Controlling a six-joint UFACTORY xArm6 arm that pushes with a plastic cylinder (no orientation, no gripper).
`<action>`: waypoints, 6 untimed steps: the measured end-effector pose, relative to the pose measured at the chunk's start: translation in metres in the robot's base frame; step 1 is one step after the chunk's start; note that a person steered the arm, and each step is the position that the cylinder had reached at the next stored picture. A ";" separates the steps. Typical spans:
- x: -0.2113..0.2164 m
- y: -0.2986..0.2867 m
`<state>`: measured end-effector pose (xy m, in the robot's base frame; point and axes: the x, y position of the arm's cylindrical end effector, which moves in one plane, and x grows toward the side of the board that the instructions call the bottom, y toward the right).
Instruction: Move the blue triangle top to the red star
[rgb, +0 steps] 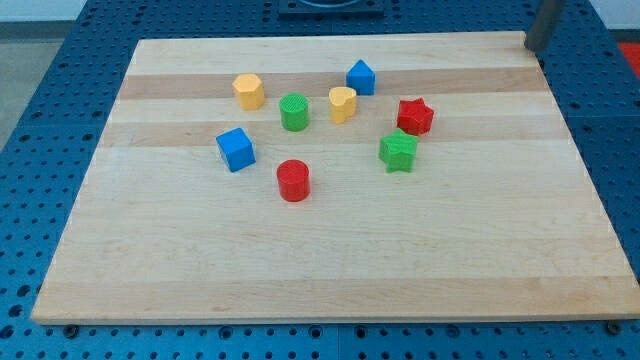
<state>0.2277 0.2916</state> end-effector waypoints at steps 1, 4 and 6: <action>0.000 -0.033; 0.028 -0.096; 0.021 -0.212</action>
<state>0.2491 0.0799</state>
